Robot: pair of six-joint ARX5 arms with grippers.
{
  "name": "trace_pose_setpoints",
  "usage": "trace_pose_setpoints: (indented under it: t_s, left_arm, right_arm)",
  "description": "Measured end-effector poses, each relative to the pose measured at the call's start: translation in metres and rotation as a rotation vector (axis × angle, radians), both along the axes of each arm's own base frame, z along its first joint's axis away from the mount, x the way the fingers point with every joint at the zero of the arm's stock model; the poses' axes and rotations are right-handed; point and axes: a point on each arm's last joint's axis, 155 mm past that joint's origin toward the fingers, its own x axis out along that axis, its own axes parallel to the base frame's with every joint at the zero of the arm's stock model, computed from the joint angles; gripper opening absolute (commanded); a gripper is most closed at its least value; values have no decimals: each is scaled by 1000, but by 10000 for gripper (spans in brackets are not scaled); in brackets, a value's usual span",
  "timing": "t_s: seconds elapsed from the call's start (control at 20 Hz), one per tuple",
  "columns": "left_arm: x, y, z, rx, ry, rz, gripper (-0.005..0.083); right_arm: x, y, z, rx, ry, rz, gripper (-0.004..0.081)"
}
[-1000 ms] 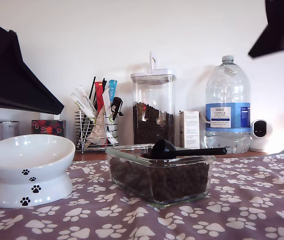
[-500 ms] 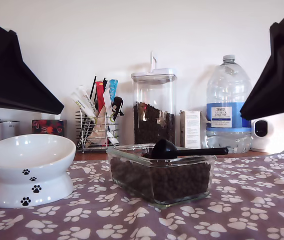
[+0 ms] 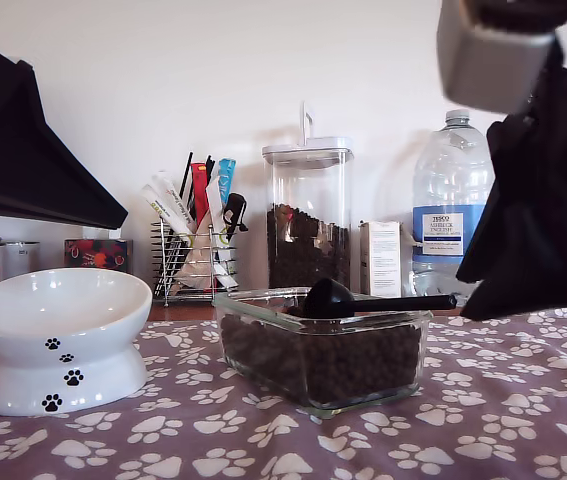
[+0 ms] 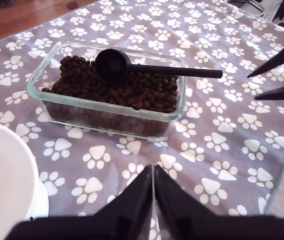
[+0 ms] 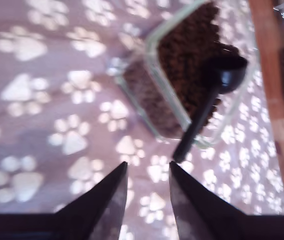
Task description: Measure one spoon of cat food and pour it into the food bowl
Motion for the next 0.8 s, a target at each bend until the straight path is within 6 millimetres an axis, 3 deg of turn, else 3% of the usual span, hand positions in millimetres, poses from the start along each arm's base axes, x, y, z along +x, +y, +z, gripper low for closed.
trace_pose_setpoints:
  t_s: [0.2, 0.8]
  left_arm:
    - [0, 0, 0, 0, 0, 0, -19]
    - [-2, 1, -4, 11, 13, 0, -19]
  right_arm:
    - [14, 2, 12, -9, -74, 9, 224]
    - [23, 2, 7, -11, -37, 95, 229]
